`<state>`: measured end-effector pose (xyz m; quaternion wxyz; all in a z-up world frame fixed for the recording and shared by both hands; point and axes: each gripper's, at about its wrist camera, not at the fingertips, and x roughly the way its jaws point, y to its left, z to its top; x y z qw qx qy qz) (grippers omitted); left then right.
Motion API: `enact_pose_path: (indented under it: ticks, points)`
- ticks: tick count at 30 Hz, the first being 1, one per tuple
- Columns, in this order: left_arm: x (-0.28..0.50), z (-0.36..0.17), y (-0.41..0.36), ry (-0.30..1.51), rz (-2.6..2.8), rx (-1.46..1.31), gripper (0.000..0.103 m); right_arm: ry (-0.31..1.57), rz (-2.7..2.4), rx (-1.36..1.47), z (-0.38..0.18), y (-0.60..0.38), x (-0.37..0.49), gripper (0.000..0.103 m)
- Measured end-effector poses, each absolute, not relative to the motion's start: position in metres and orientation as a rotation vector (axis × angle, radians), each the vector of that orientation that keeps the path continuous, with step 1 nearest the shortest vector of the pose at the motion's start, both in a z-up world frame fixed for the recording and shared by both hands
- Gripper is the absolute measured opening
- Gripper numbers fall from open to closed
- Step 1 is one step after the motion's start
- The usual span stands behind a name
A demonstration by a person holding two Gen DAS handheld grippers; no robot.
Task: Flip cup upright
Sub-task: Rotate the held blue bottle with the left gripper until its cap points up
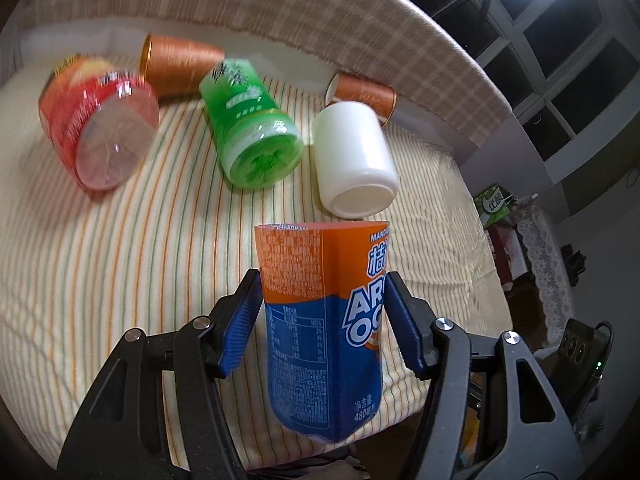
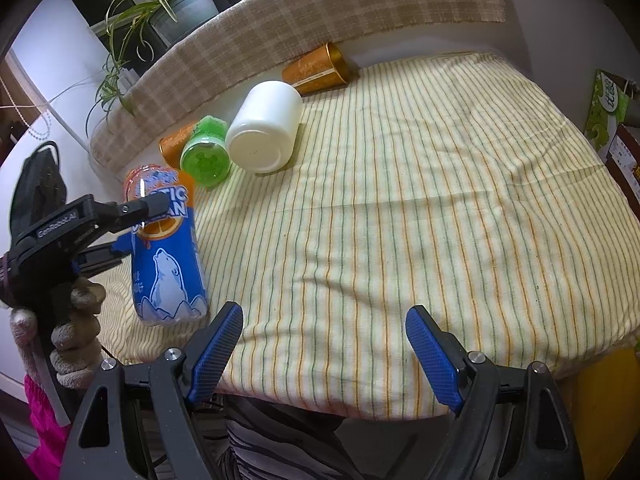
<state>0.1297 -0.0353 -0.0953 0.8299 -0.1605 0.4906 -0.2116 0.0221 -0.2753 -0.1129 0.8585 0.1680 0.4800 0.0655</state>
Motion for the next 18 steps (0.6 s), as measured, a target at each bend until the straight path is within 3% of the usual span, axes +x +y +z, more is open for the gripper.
enact_pose_path:
  ticks: [18]
  points:
    - [0.107, -0.06, -0.057, 0.868, -0.39, -0.144, 0.063, 1.01, 0.137, 0.365, -0.114, -0.277, 0.02, 0.086]
